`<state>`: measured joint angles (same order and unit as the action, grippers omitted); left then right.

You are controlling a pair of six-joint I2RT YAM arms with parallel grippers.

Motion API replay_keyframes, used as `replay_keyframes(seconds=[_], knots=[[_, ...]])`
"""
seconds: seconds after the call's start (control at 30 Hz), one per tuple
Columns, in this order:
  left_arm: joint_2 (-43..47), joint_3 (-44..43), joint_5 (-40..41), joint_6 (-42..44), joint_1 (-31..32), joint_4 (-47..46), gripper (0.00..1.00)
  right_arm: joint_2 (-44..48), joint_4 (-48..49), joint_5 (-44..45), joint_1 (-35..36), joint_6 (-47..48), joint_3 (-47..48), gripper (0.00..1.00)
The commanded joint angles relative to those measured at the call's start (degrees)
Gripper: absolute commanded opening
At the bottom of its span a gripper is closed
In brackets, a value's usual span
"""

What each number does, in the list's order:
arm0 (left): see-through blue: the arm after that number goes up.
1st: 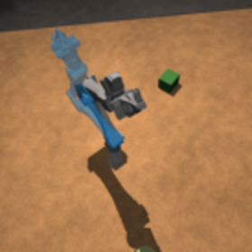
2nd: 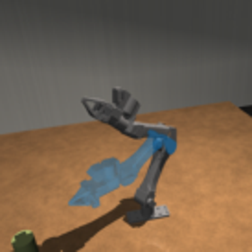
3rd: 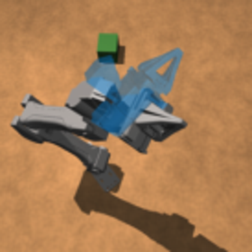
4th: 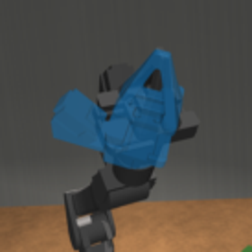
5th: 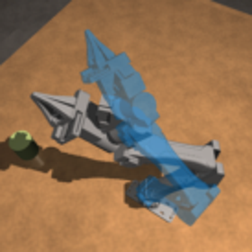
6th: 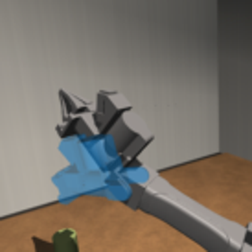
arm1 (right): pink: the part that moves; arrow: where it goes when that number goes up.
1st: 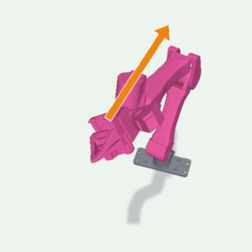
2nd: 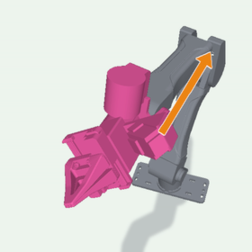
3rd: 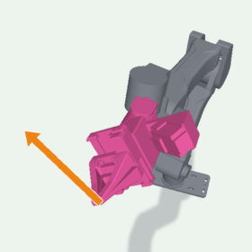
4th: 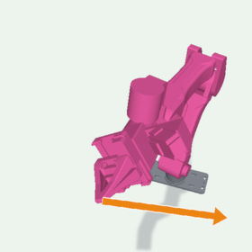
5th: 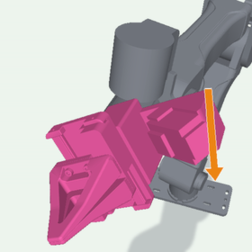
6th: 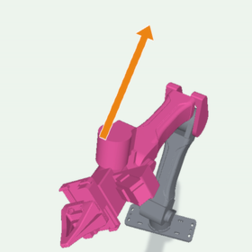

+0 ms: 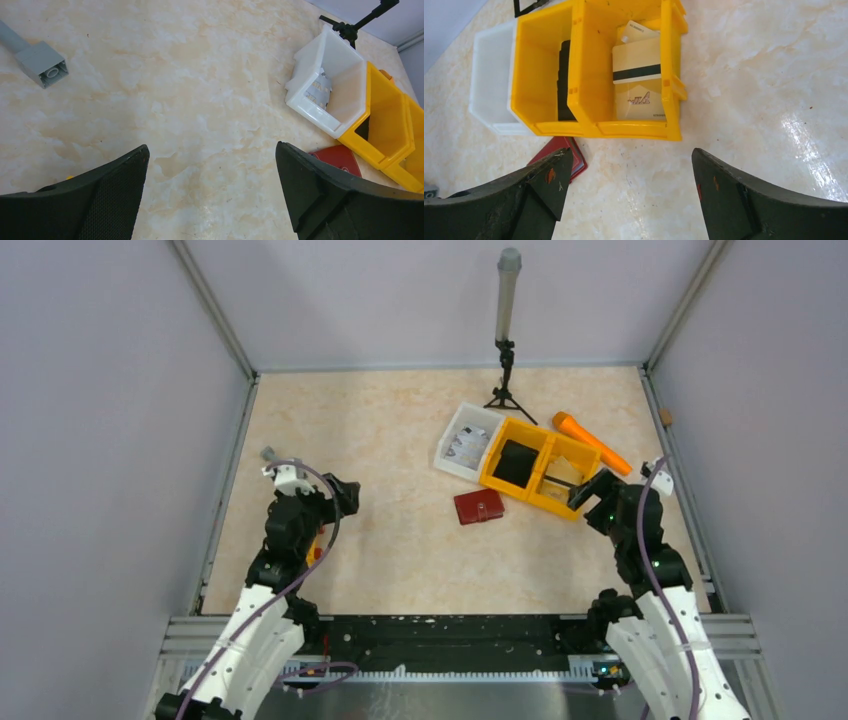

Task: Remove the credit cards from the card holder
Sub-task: Open the card holder at the center of the board.

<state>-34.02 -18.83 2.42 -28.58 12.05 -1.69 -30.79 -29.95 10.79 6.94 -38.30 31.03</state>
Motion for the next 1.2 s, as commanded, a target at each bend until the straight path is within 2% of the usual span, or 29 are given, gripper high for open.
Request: replay_keyframes(seconds=[0.0,0.1,0.2,0.3,0.4,0.5,0.6,0.7,0.77,0.83,1.07,1.17], knots=[[1.1,0.2,-0.2,-0.5,0.1,-2.3,0.99,-0.7,2.4,-1.5,-0.4,-1.3,-0.4,0.90],[1.8,1.2,-0.8,-1.0,0.1,-2.8,0.99,-1.6,1.8,-1.0,-0.4,-2.2,-0.3,0.90],[1.5,3.9,-3.3,-3.1,0.1,-6.5,0.99,-1.1,4.3,-3.8,-0.4,1.0,-1.2,0.90],[-1.0,7.1,-9.7,-2.7,0.1,-15.0,0.99,-0.8,7.6,-8.1,-0.4,3.5,-2.3,0.90],[-5.2,5.4,-15.7,-1.0,0.1,-16.5,0.99,-2.1,11.6,-14.2,-0.4,4.7,-3.4,0.90],[-9.7,4.1,-18.3,-0.8,0.5,-17.3,0.99,-7.1,16.6,-19.7,-0.3,4.2,-4.8,0.89],[-13.1,3.6,-22.2,-0.9,1.1,-20.0,0.99,-13.6,20.3,-22.8,0.8,4.6,-4.9,0.84],[-15.8,3.0,-25.2,-1.1,2.0,-21.8,0.99,-18.4,22.8,-21.0,4.9,5.5,-3.9,0.81],[-17.5,2.6,-26.4,-1.1,2.8,-22.7,0.99,-20.5,23.5,-16.8,8.8,6.1,-2.6,0.82],[-18.6,2.1,-26.6,-0.7,3.8,-22.8,0.99,-22.7,24.3,-12.9,12.2,6.5,-1.3,0.82],[-23.0,-0.5,-26.7,1.2,6.9,-21.4,0.99,-34.5,28.7,-7.5,20.5,7.6,2.4,0.82],[-24.4,-1.4,-27.1,1.5,7.6,-21.3,0.99,-40.0,28.8,-6.7,22.7,7.9,4.5,0.73]])
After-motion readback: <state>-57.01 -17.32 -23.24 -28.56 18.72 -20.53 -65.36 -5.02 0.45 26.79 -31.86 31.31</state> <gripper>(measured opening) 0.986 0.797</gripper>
